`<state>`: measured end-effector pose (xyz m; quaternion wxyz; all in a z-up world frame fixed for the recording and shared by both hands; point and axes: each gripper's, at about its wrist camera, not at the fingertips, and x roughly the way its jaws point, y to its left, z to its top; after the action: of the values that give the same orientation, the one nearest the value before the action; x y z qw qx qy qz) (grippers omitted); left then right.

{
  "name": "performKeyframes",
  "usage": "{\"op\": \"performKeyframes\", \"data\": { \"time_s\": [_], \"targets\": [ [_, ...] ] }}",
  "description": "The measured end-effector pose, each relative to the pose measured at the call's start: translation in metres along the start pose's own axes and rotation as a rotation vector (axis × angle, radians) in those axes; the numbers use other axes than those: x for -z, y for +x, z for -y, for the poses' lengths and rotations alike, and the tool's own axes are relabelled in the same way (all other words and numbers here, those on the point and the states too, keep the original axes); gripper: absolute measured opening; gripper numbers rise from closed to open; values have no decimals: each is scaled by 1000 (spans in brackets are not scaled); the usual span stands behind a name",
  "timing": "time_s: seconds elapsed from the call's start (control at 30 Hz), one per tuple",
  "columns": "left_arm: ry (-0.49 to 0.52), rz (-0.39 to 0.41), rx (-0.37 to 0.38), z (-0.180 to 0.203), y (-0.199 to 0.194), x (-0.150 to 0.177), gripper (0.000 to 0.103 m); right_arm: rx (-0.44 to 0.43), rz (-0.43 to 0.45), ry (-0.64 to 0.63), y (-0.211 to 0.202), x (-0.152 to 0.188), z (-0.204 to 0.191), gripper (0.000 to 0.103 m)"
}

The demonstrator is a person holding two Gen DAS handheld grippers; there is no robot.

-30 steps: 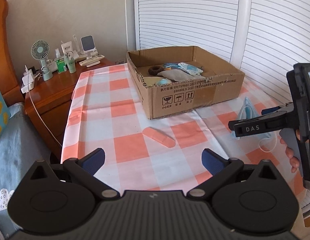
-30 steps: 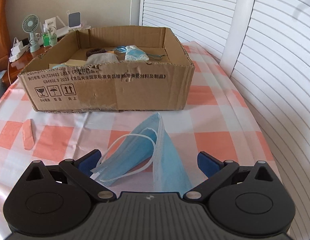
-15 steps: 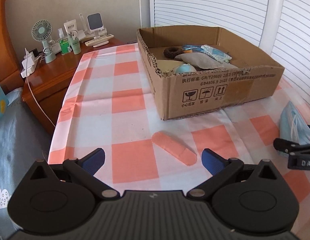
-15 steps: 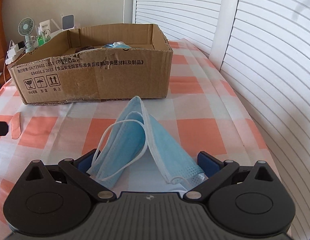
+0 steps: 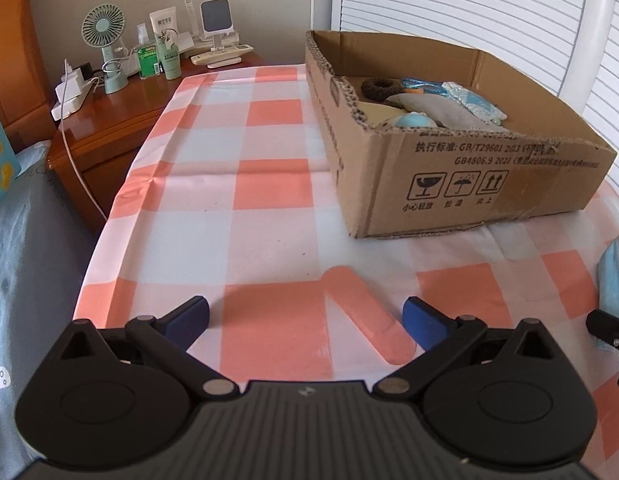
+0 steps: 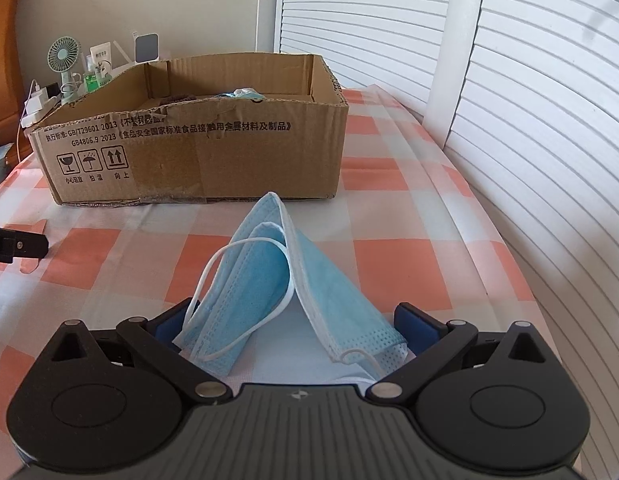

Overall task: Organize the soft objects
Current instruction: 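Close the right gripper on the blue mask while the left gripper grasps the pink strip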

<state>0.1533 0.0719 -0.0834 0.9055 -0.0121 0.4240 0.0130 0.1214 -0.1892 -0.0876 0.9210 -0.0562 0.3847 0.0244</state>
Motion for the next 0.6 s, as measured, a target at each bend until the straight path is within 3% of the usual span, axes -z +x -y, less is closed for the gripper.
{"op": "performKeyframes", "data": {
  "time_s": [0.17,0.33,0.43,0.5,0.6],
  "targets": [
    [-21,-16,-26,-20,-8,8,103,3,3,3,0,1,0,103],
    [24,9,-26,-17,-11,9,98,3,4,4,0,1,0,103],
    [30,27,35,-12,-12,9,78,3,5,4,0,1,0,103],
    [59,43,56,-6,-15,8,56,2,6,3,0,1,0,103],
    [93,59,88,4,-17,9,31,1,8,2,0,1,1,103]
  ]
}}
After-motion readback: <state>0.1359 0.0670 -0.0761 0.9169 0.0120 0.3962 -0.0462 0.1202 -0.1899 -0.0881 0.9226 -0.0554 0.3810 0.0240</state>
